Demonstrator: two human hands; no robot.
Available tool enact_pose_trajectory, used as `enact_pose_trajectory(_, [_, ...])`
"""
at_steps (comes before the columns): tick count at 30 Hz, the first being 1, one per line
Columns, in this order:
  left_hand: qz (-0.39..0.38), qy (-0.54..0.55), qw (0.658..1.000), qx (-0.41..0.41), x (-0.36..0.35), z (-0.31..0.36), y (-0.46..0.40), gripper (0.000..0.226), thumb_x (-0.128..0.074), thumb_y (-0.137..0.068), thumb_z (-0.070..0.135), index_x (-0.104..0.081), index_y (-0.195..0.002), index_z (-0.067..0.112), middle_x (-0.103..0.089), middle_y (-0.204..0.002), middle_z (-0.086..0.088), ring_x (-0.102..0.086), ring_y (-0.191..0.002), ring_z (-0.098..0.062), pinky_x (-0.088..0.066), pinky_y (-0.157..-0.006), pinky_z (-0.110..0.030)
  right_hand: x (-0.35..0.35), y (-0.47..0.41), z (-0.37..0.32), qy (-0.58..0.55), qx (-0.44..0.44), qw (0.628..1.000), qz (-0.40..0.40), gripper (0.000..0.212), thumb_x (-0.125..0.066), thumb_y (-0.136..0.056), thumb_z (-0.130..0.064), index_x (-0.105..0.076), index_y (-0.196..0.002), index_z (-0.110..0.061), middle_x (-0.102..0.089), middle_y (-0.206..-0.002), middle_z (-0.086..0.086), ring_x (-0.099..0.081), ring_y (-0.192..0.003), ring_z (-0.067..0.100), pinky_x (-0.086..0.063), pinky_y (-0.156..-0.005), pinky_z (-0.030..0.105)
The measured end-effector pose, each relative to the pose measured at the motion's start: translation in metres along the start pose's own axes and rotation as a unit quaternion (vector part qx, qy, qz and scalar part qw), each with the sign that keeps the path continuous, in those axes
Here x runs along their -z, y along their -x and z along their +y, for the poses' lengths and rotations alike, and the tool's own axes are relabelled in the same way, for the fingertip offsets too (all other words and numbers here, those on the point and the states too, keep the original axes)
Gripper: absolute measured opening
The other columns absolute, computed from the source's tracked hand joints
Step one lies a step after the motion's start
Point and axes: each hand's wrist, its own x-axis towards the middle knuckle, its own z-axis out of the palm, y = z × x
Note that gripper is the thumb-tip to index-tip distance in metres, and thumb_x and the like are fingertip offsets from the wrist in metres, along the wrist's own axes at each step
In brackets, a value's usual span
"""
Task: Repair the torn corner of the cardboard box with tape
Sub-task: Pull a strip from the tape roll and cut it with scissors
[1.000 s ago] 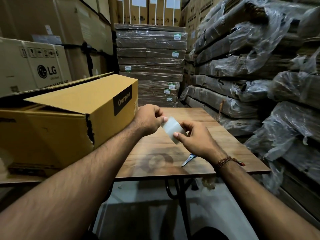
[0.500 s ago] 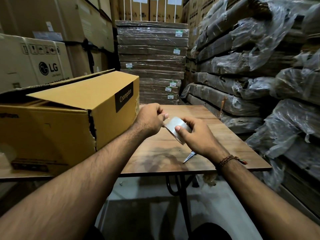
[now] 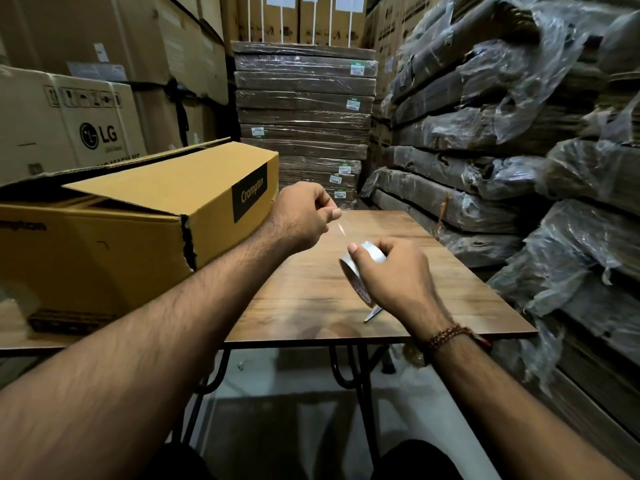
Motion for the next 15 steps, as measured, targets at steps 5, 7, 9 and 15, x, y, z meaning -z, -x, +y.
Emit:
enact_pose_trajectory(5, [-0.034, -0.014, 0.999, -0.018, 0.001, 0.010, 0.009, 0.010, -0.072, -0.095, 0.030, -0.072, -0.092, 0.020, -0.072, -0.081, 0.009, -0.067, -0.072, 0.002, -0.042, -0.053, -0.016, 0.007, 0.021, 0.000, 0.051, -0.056, 0.997, 0.024, 0.054, -0.066, -0.088, -0.065, -0.069, -0.076, -0.013, -0.074, -0.081, 0.007, -0.070, -0.084, 0.032, -0.054, -0.069, 0.036])
enact_pose_trajectory(7, [-0.045, -0.021, 0.999, -0.021, -0.002, 0.012, 0.012, 0.010, -0.072, -0.095, 0.029, -0.072, -0.094, 0.020, -0.073, -0.084, 0.006, -0.068, -0.075, 0.001, -0.046, -0.055, -0.018, 0.013, 0.029, 0.002, 0.055, -0.080, 0.995, 0.025, 0.058, -0.067, -0.089, -0.066, -0.064, -0.070, -0.011, -0.069, -0.074, 0.005, -0.067, -0.077, 0.030, -0.050, -0.063, 0.035])
enact_pose_trajectory(9, [-0.062, -0.030, 0.997, -0.023, -0.006, 0.013, 0.015, 0.009, -0.072, -0.095, 0.028, -0.071, -0.095, 0.020, -0.074, -0.086, 0.006, -0.069, -0.075, 0.000, -0.047, -0.057, -0.020, 0.020, 0.037, 0.003, 0.042, -0.096, 0.994, 0.019, 0.063, -0.070, -0.089, -0.066, -0.053, -0.062, -0.011, -0.058, -0.062, 0.001, -0.056, -0.062, 0.023, -0.038, -0.054, 0.033])
enact_pose_trajectory(15, [-0.143, -0.012, 0.990, -0.014, -0.016, 0.007, 0.029, 0.012, -0.074, -0.094, 0.025, -0.074, -0.097, 0.013, -0.077, -0.085, 0.002, -0.072, -0.074, -0.003, -0.061, -0.074, -0.030, 0.022, 0.066, 0.025, -0.024, -0.112, 0.993, -0.021, 0.064, -0.074, -0.085, -0.067, -0.057, -0.061, -0.011, -0.055, -0.058, 0.001, -0.052, -0.059, 0.023, -0.037, -0.057, 0.034])
